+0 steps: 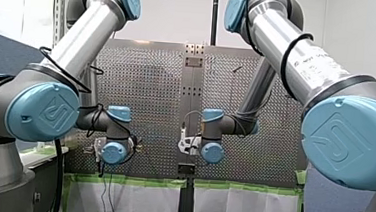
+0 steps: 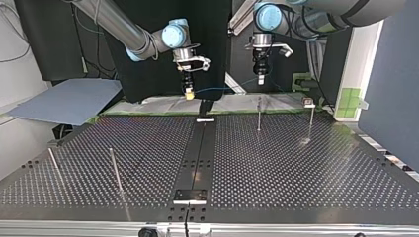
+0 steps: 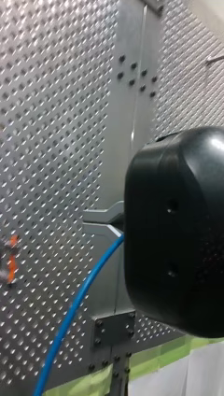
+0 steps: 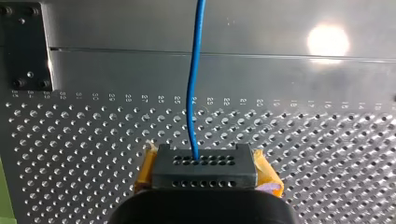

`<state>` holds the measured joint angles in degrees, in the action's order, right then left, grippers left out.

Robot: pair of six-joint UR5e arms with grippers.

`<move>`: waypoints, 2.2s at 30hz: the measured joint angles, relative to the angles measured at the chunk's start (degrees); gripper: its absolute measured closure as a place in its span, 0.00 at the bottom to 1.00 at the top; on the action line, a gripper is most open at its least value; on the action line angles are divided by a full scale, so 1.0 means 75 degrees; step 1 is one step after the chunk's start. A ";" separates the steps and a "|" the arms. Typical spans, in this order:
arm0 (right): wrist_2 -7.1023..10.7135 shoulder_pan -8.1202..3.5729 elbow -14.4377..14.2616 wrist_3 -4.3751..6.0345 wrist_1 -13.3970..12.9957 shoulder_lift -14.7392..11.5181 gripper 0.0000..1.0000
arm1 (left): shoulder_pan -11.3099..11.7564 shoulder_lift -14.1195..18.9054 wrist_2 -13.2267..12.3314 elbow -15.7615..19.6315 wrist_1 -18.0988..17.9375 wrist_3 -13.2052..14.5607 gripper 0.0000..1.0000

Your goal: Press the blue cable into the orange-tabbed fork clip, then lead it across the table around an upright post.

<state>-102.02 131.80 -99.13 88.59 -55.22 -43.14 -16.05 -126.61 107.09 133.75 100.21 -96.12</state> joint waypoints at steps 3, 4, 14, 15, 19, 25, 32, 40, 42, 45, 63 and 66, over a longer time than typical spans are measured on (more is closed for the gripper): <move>0.0036 -0.0036 0.0163 -0.0006 0.0094 0.0152 1.00 | 0.0169 -0.0188 -0.0186 -0.0186 0.0167 -0.0067 1.00; 0.0044 -0.0045 0.0230 -0.0010 0.0148 0.0217 1.00 | 0.0208 -0.0242 -0.0232 -0.0239 0.0218 -0.0083 1.00; 0.0139 -0.0114 0.0854 -0.0022 0.0486 0.0837 1.00 | 0.0585 -0.0798 -0.0485 -0.0827 0.0771 -0.0125 1.00; 0.0149 -0.0116 0.0909 -0.0029 0.0512 0.0893 1.00 | 0.0616 -0.0821 -0.0494 -0.0881 0.0804 -0.0125 1.00; 0.0185 -0.0116 0.1175 -0.0059 0.0648 0.1160 1.00 | 0.0769 -0.0865 -0.0528 -0.1143 0.0938 -0.0127 1.00; 0.0257 -0.0091 0.1581 -0.0151 0.0712 0.1384 1.00 | 0.1088 -0.0873 -0.0762 -0.1385 0.1091 -0.0123 1.00; 0.0342 -0.0066 0.1900 -0.0225 0.0794 0.1407 1.00 | 0.1452 -0.0875 -0.0886 -0.1414 0.1113 -0.0129 1.00; 0.0332 -0.0077 0.1958 -0.0242 0.0803 0.1431 1.00 | 0.1500 -0.0874 -0.1104 -0.1416 0.1147 -0.0130 1.00; 0.0332 -0.0087 0.1959 -0.0241 0.0798 0.1456 1.00 | 0.1501 -0.0875 -0.1180 -0.1417 0.1169 -0.0129 1.00; 0.0333 -0.0106 0.1968 -0.0231 0.0791 0.1530 1.00 | 0.1497 -0.0875 -0.1275 -0.1417 0.1236 -0.0124 1.00; 0.0350 -0.0185 0.2364 -0.0214 0.0964 0.1885 1.00 | 0.1514 -0.0877 -0.1422 -0.1758 0.1485 -0.0323 1.00; 0.0346 -0.0191 0.2429 -0.0225 0.1018 0.1889 1.00 | 0.1525 -0.0878 -0.1438 -0.1792 0.1511 -0.0385 1.00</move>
<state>-99.42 130.37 -80.91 86.90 -47.59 -28.97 -4.61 -133.19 96.30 120.31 111.54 -99.01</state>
